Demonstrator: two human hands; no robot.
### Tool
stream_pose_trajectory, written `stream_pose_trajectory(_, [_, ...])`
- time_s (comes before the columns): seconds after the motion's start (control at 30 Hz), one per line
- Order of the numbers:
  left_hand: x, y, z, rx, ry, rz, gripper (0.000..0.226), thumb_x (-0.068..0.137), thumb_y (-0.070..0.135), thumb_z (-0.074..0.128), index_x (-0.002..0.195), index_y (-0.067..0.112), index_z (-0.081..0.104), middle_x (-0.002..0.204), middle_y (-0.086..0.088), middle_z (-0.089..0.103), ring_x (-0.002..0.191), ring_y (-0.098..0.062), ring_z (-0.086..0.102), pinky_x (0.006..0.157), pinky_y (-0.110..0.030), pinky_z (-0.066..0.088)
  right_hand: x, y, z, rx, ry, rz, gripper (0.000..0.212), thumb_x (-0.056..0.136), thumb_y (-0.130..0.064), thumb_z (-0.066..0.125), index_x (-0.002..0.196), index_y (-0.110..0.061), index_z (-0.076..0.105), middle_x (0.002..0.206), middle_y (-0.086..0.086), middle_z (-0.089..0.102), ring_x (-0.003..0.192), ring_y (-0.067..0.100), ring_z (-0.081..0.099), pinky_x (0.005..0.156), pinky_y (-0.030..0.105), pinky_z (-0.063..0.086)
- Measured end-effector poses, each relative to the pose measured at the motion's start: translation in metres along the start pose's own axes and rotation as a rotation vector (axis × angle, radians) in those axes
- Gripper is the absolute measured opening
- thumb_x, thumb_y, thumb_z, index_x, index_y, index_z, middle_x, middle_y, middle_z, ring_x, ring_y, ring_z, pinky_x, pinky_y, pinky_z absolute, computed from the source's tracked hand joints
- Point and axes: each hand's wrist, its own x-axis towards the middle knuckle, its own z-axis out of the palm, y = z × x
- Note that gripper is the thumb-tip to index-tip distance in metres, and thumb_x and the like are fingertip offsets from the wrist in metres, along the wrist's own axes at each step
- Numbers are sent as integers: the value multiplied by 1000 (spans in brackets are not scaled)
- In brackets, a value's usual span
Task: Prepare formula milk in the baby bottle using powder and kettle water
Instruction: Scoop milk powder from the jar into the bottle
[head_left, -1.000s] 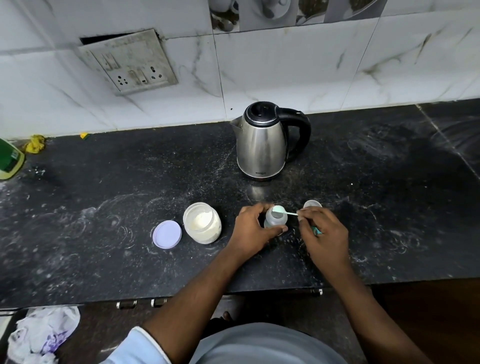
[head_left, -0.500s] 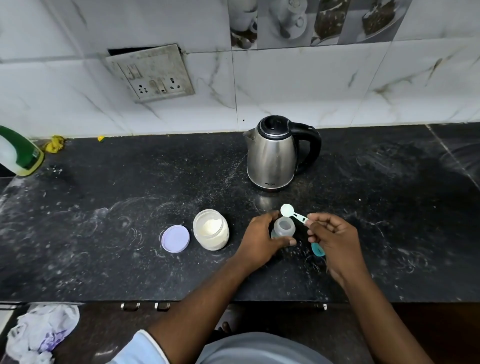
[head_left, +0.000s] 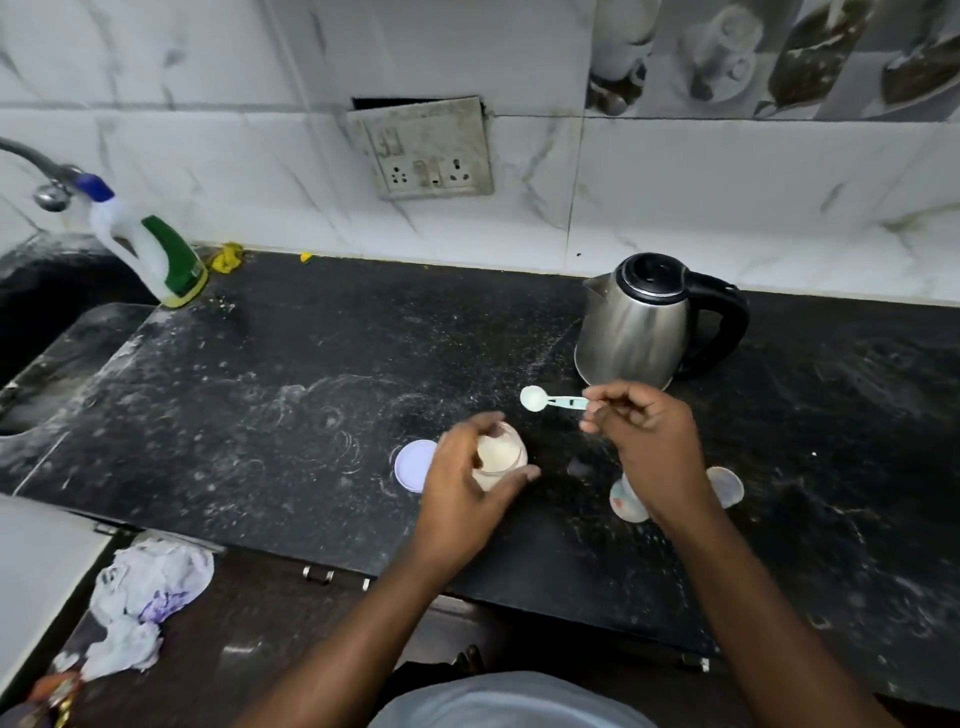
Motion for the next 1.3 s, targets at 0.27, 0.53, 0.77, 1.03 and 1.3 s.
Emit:
stream_pose_trajectory(0.27, [13,-31,-28,114,-170,-175,138,54,68,92,159,67,2,138,41,48,137,2,37,109,-3,16,4,7,61,-789,-187,-256,19,88,-3,68,97,-15,80,95,4,76,86,22,67,77,34,52])
stream_pose_trajectory(0.53, [17,-33,-21,149,-219,-191,133,69,44,100,168,46,11,129,44,53,133,-13,45,118,-49,37,7,20,95,-1135,-351,-256,27,99,-13,57,120,-20,73,113,1,74,108,24,55,85,34,46])
stream_pose_trajectory(0.77, [16,-31,-22,133,-217,-214,127,73,36,100,167,39,16,137,27,62,136,-19,48,117,-56,38,5,22,95,-1175,-379,-230,28,102,-18,53,121,-19,74,111,1,77,107,25,57,87,36,51])
stream_pose_trajectory(1.03, [20,-33,-22,172,-218,-212,132,68,36,101,161,54,9,132,29,61,133,-17,49,116,-56,39,-7,5,35,-840,3,-394,16,92,-3,72,105,-7,80,100,8,79,89,29,73,83,40,57])
stream_pose_trajectory(1.3, [28,-14,-19,188,-237,-156,134,52,74,85,164,54,14,157,13,43,145,-14,29,121,-49,33,-7,1,-69,-678,364,-254,14,96,-8,68,105,-14,78,91,-3,77,79,13,71,78,31,56])
